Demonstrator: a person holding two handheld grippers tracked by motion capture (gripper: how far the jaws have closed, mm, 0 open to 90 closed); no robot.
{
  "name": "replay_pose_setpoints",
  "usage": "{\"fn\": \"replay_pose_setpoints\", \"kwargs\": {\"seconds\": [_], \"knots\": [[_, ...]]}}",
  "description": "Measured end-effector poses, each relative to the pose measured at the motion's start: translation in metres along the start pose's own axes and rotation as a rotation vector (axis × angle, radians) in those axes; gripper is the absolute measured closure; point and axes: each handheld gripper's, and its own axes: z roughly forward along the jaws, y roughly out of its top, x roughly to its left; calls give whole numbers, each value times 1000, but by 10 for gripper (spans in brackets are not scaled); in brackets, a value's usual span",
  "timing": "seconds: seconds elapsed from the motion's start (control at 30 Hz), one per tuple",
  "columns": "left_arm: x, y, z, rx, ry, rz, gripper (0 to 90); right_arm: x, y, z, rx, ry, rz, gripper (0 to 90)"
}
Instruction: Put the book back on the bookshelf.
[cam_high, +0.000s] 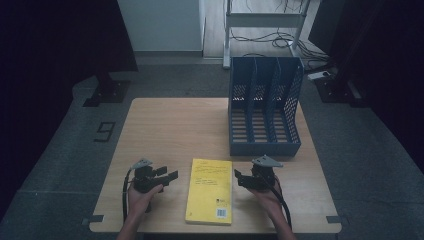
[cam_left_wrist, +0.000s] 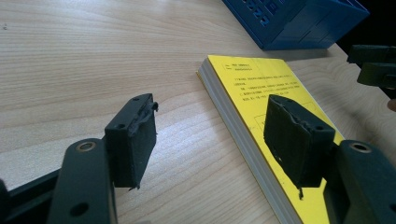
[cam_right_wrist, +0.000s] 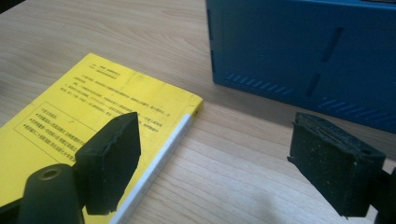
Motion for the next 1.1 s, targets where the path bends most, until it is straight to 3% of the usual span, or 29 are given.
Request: {"fn": "replay_pose_setpoints", "kwargs": {"seconds": [0.3, 0.83, 1.1], "knots": [[-3, 0, 3, 6, -5, 10, 341, 16, -2, 10, 21, 41, -23, 158], [-8, 2, 2, -2, -32, -14, 335, 38, -10, 26, 78, 93, -54, 145], [-15, 2, 6, 11, -37, 2, 330, 50, -17, 35, 115, 99, -81, 134]]}}
